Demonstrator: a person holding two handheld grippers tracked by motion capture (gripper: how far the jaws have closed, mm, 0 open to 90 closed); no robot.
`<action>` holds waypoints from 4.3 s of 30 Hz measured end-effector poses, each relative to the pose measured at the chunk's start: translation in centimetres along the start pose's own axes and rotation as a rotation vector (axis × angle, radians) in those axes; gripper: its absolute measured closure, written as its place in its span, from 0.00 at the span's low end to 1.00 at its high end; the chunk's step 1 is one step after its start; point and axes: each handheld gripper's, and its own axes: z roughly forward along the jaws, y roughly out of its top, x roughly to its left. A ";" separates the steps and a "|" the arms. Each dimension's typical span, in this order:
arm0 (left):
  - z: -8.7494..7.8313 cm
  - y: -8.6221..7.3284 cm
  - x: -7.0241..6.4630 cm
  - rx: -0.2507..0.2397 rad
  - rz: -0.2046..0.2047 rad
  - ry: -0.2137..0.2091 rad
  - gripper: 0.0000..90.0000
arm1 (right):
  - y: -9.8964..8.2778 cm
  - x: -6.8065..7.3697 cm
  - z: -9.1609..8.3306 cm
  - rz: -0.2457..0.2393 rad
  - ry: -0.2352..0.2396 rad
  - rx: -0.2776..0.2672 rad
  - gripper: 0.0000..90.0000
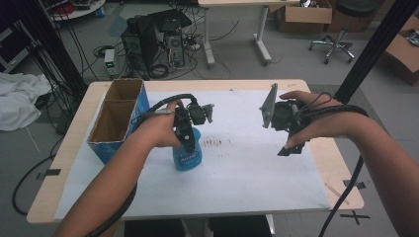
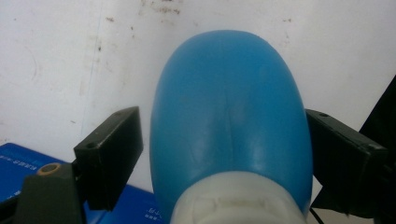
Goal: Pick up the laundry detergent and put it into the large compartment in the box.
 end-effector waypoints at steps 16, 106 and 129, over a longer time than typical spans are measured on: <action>0.1 0.3 -0.3 0.008 0.004 -0.003 0.28 | -0.3 0.1 0.1 0.005 0.000 0.000 0.18; -19.5 -11.7 8.4 -0.023 -0.891 -0.028 0.42 | 1.7 0.1 0.5 -0.043 0.001 -0.006 0.18; -17.6 -17.1 11.3 0.034 -1.104 0.016 0.42 | 2.2 -0.3 0.5 -0.037 0.005 0.005 0.18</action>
